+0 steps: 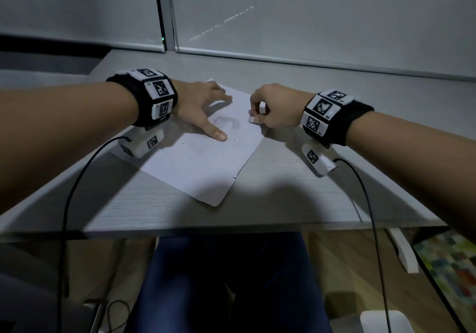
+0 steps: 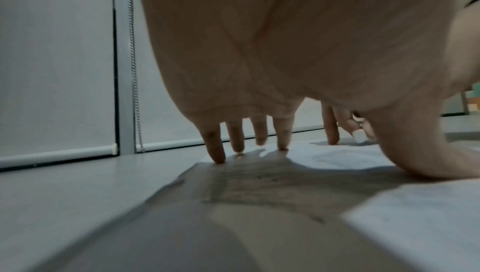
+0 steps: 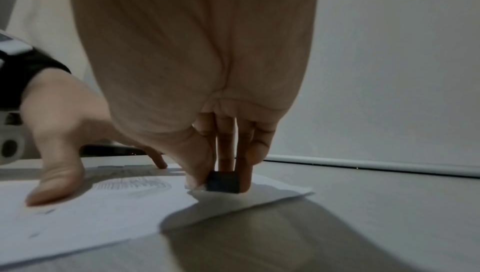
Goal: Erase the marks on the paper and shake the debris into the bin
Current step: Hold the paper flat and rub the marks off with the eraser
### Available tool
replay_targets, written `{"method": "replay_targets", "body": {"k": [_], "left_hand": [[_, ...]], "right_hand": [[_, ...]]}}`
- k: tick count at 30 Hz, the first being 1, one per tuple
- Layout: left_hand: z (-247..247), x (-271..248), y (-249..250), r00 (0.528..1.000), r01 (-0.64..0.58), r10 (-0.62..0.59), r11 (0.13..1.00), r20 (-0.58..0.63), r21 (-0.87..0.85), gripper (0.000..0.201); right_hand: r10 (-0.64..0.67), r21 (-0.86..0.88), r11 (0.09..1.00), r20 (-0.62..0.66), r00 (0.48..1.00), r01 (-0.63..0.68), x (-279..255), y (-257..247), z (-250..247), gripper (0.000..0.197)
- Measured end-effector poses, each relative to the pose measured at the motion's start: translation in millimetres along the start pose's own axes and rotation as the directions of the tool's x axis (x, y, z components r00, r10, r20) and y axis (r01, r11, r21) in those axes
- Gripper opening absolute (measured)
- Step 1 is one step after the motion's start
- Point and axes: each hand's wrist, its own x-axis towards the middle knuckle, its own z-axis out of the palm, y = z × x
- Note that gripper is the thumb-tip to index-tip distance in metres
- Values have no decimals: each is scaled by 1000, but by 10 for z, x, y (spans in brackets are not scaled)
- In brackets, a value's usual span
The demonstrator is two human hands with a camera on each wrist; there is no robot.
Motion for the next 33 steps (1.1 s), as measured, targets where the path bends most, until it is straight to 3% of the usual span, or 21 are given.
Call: {"method": "replay_targets", "body": {"k": [6,11,15,17,19,24,30,33], "left_hand": [[-39,88,110,997,-45,45,999,63,2,135],[-51,121,142,996,-24,21,999,84,33,132],[-56,120,174,995,13,-15,1000,98,23,130],[-61,130,190,994,10,-12,1000,108,25,119],[-64,177,200,994,14,-18,999,107,38,114],[-87,259,272,989,65,-75,995,131,79,135],[-56,318,288,987,85,-91,995,130,57,127],[-64,296,295,987,91,-98,994,128,61,125]], "right_hand": [[-60,105,992,-81,995,68,48,-145,19,19],[-25,108,993,-109,994,37,103,-167,144,12],[-114,89,989,-69,991,120,60,-258,154,9],[-150,103,983,-33,988,153,37,-295,125,8],[-137,116,983,-34,990,140,57,-283,91,9],[14,106,994,-126,992,-1,192,-208,70,9],[-146,140,978,-66,987,154,35,-420,102,10],[-86,148,984,-97,992,100,103,-345,92,9]]}}
